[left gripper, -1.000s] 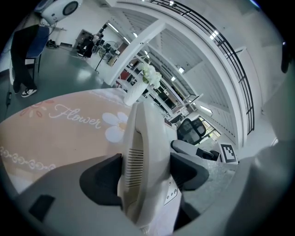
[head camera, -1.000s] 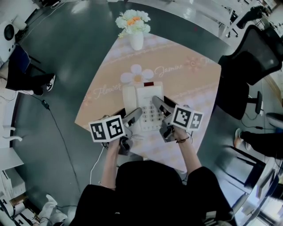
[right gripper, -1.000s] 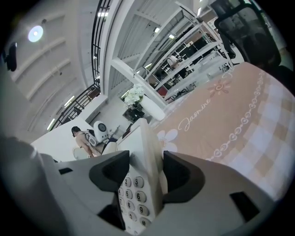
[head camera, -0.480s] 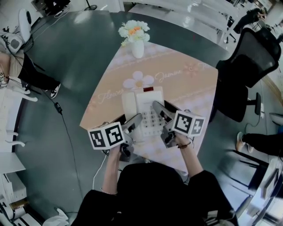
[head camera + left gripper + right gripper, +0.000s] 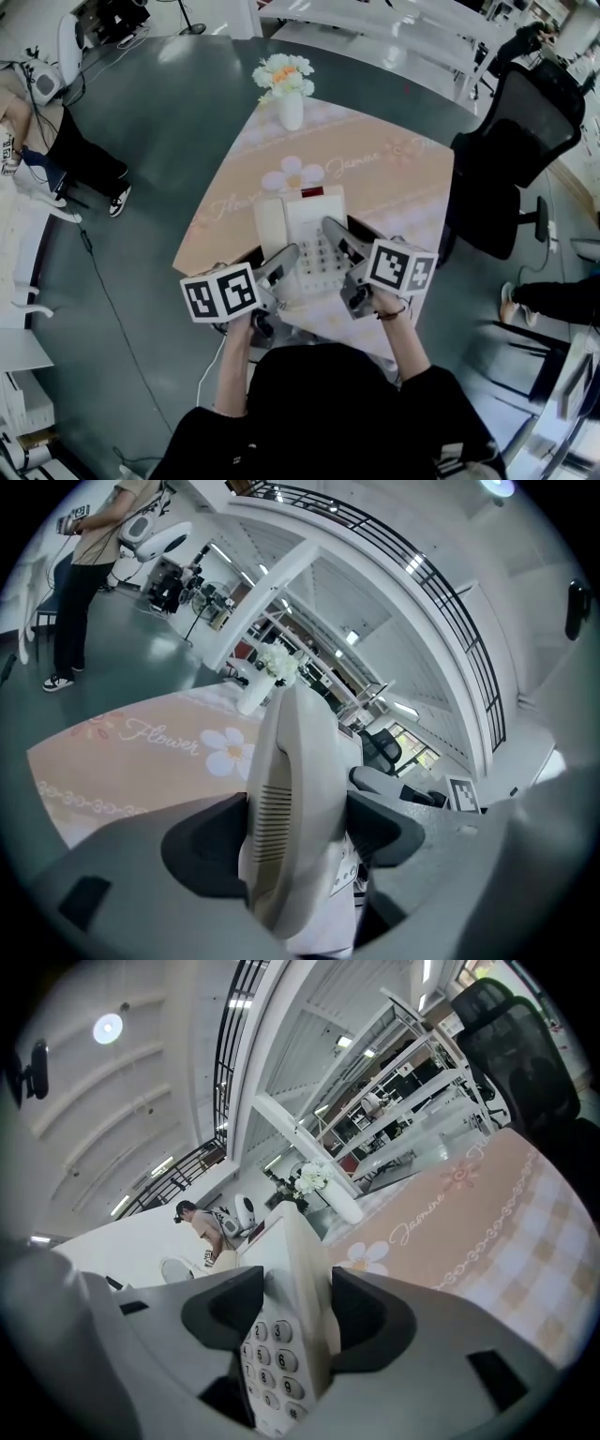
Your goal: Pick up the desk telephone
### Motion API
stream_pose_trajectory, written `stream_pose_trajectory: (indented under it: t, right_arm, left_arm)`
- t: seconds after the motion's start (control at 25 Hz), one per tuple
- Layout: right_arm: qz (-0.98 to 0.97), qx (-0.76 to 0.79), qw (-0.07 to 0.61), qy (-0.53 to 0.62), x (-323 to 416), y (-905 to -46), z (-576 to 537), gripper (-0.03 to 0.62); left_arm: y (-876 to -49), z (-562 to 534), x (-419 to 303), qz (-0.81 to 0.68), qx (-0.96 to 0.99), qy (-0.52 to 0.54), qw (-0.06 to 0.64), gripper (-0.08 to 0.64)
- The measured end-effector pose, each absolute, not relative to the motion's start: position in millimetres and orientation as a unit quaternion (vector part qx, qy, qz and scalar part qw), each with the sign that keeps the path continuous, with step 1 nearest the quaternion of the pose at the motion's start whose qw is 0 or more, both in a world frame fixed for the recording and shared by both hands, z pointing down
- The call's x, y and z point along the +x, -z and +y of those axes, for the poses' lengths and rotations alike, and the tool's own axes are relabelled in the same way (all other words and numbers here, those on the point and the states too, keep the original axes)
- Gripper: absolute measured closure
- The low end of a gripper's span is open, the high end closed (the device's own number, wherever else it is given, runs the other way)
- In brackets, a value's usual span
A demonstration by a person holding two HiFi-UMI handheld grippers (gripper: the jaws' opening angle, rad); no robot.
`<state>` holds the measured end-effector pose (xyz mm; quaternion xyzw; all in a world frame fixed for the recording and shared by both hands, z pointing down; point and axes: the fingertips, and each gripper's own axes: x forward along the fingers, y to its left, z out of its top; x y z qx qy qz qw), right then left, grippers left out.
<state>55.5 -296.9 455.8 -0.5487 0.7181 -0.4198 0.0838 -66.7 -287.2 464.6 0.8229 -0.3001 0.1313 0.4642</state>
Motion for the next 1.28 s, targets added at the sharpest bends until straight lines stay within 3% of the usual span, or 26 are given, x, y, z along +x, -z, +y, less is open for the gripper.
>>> stream_pose_trajectory:
  t: [1.28]
  right_arm:
    - [0.74,-0.545,0.106,0.38,48.0,-402.0,-273.4,0.38]
  left_arm:
    - [-411.8,-266.1,-75.3,-0.315,0.834,-0.112,0.439,0.241]
